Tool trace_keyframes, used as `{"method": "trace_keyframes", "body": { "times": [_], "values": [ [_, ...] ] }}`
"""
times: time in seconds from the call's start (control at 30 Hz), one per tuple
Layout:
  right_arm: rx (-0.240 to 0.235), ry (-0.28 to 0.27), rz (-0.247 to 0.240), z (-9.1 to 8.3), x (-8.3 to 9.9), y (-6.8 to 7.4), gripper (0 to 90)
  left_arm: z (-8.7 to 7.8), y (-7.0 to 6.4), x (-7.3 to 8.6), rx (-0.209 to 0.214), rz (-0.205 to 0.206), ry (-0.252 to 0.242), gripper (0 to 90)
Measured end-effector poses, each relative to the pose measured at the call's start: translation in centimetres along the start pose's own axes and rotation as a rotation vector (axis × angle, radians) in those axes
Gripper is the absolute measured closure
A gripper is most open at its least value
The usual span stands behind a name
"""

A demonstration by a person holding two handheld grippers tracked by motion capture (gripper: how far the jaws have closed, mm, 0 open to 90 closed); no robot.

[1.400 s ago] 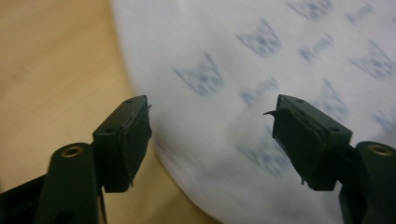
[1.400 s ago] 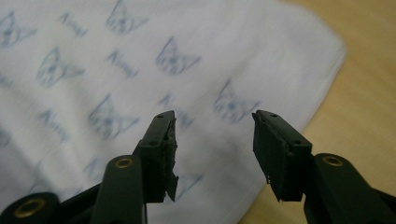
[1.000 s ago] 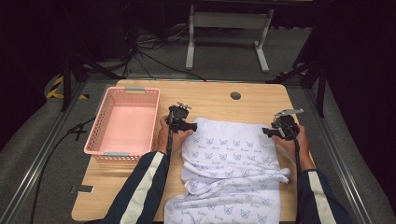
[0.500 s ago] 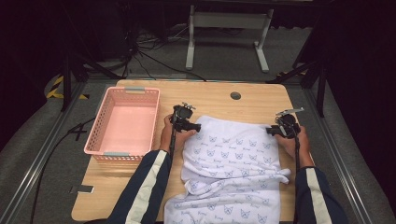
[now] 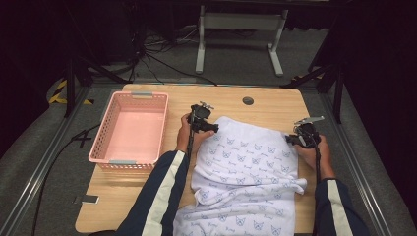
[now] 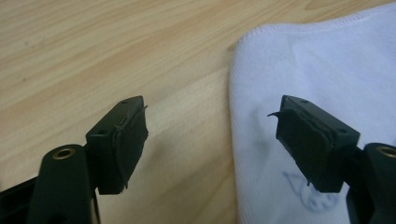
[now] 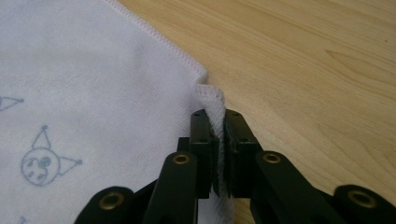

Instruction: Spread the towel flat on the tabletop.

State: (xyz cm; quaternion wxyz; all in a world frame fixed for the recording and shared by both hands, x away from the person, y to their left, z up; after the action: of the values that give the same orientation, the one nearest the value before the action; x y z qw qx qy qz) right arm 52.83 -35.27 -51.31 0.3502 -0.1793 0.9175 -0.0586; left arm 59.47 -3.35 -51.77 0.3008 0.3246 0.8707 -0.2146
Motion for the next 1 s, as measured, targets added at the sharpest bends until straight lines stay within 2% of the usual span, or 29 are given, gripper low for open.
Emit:
{"method": "trace_keyframes", "body": {
  "times": [0.1,0.17,0.23,0.27,0.3,0.4,0.43,0.47,0.5,0.53,0.6,0.63,0.67,0.7,0.73,0.8,0.9,0.97,1.0],
  "values": [
    [-0.002,0.004,0.008,0.1,-0.2,0.3,84.4,1.0,0.2,0.0,-0.019,0.001,0.034,25.5],
    [0.002,0.000,0.002,0.2,-0.3,0.4,84.7,1.8,0.1,-0.3,0.015,0.005,0.013,25.7],
    [-0.004,-0.005,0.001,0.2,-0.4,0.5,84.8,1.8,-0.1,-0.3,0.018,-0.007,0.017,26.3],
    [-0.009,-0.008,0.004,0.2,-0.4,0.6,85.1,1.6,-0.5,-0.3,0.044,0.023,0.029,29.6],
    [-0.007,-0.011,0.005,0.3,-0.5,0.6,85.4,1.6,-0.6,-0.4,0.053,0.053,0.037,40.1],
    [-0.008,-0.015,0.019,0.5,-0.7,0.7,86.0,1.2,-1.2,-0.3,0.096,0.081,0.084,61.2],
    [-0.004,-0.018,0.026,0.6,-0.9,0.7,86.1,1.1,-1.1,-0.3,0.092,0.082,0.089,71.2],
    [-0.003,-0.018,0.025,0.6,-1.0,0.7,86.2,0.9,-1.0,-0.3,0.069,0.087,0.097,75.9],
    [0.017,-0.019,0.019,0.7,-1.2,0.6,86.4,0.8,-0.9,-0.3,0.047,0.075,0.091,82.3],
    [0.018,-0.027,0.026,0.6,-1.4,0.5,86.5,0.8,-0.9,-0.3,0.047,0.075,0.091,83.9],
    [0.024,-0.055,0.050,0.2,-2.1,0.2,86.6,-0.1,-0.7,-1.1,0.018,0.058,0.029,84.8],
    [0.024,-0.055,0.050,0.2,-2.1,0.2,86.6,-0.1,-0.7,-1.1,0.018,0.058,0.029,84.9],
    [0.029,-0.098,0.065,-0.4,-3.0,0.0,86.7,-1.4,-0.8,-2.0,-0.013,0.068,-0.014,85.1],
    [0.029,-0.098,0.065,-0.4,-3.0,0.0,86.7,-1.4,-0.8,-2.0,-0.013,0.068,-0.014,85.1],
    [0.036,-0.117,0.067,-0.8,-3.5,-0.1,86.7,-2.1,-0.8,-2.5,-0.027,0.081,-0.034,85.1],
    [0.026,-0.152,0.082,-1.5,-4.4,-0.2,86.6,-3.2,-0.9,-3.3,-0.047,0.081,-0.061,85.2],
    [0.040,-0.204,0.085,-2.6,-6.0,-0.4,86.7,-5.8,-0.7,-5.0,-0.083,0.114,-0.122,85.2],
    [0.042,-0.254,0.087,-4.0,-7.9,-0.3,86.7,-7.1,-0.3,-5.8,-0.091,0.114,-0.148,85.1],
    [0.042,-0.254,0.087,-4.0,-7.9,-0.3,86.7,-7.7,0.0,-6.1,-0.098,0.111,-0.159,85.1]
  ]
}}
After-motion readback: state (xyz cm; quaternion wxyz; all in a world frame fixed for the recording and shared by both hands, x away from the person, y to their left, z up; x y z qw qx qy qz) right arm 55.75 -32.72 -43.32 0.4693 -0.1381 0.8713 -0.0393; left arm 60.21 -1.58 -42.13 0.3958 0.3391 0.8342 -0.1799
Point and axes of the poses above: each handheld gripper's, and its own axes: z roughly forward along the jaws, x roughly out of its underside, y roughly to its left, the point moved 9 cm from there along z, roughly forward along the jaws, and after that the axes turned 12 degrees about x, right-handed, at the moved point
